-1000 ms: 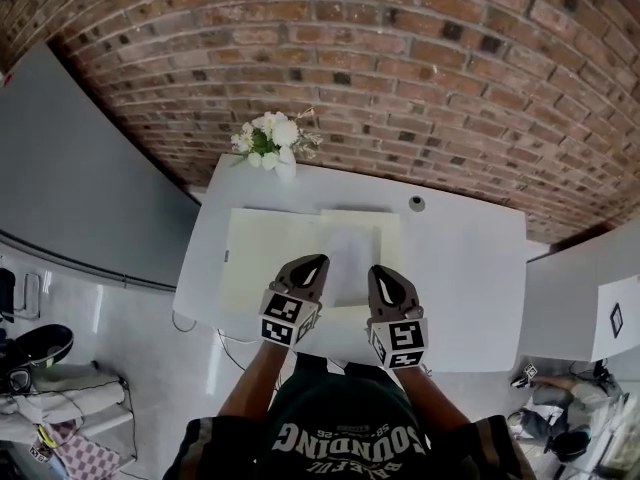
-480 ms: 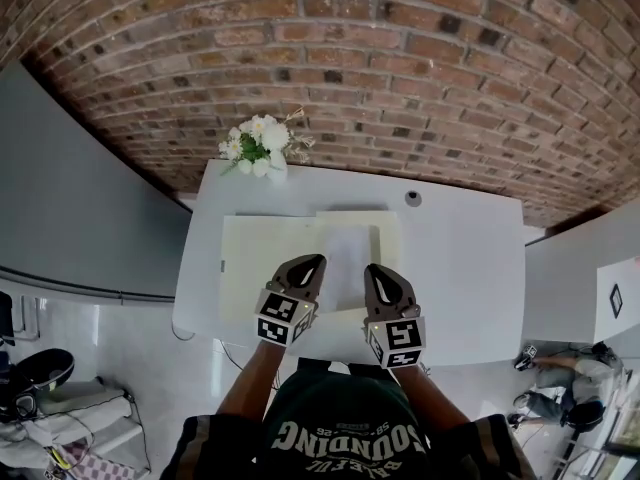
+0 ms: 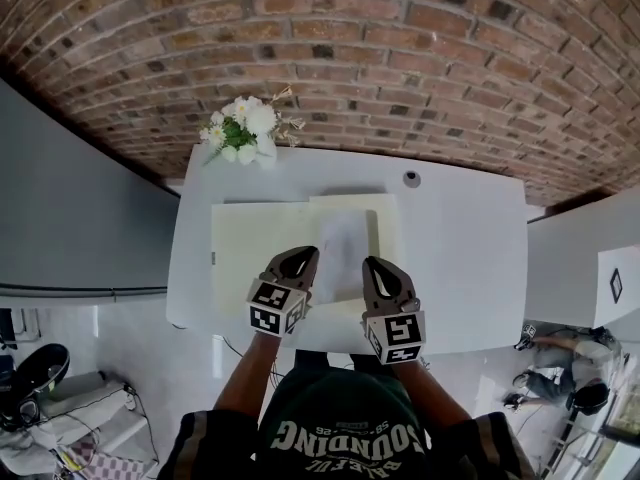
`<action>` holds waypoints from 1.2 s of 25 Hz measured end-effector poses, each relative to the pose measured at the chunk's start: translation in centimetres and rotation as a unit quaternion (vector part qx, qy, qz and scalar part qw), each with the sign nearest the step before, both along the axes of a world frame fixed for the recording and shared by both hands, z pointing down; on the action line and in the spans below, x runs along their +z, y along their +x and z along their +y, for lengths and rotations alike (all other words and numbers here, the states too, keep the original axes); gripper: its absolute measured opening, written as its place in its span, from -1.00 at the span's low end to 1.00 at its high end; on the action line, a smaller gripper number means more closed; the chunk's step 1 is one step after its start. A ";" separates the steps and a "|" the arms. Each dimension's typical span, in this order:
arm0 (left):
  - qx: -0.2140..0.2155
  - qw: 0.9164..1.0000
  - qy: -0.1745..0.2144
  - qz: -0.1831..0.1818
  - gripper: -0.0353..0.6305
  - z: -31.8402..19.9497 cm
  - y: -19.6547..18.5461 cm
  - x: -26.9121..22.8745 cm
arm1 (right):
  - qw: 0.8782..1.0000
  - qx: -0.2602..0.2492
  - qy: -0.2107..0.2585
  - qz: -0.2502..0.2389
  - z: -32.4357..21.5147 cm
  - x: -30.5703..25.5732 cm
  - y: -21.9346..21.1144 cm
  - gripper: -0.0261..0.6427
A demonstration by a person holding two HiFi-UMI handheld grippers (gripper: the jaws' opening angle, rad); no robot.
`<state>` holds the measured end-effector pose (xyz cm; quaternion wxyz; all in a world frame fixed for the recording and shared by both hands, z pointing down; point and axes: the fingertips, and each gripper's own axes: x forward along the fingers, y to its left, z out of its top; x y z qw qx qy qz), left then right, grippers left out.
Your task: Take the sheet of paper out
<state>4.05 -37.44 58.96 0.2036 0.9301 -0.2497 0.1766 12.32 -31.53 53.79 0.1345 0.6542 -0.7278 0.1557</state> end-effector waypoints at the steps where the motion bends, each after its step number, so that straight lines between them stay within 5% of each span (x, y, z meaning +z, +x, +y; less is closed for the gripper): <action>1: -0.002 1.000 -0.007 -0.003 -0.85 -0.2 -0.1 0.6 | 1.000 0.001 -0.003 -0.001 -0.1 0.3 0.0 -0.71; 15: 0.003 0.994 -0.108 -0.010 -0.84 -0.6 0.3 7.3 | 0.999 0.014 -0.043 -0.015 -0.2 3.7 0.6 -0.71; 21: 0.003 0.978 -0.207 0.001 -0.60 0.1 0.7 10.8 | 0.998 0.021 -0.056 -0.018 0.1 4.7 1.1 -0.71; 30: 0.000 0.965 -0.261 -0.019 -0.59 0.3 1.1 14.2 | 0.997 0.024 -0.071 -0.020 0.1 5.8 1.3 -0.71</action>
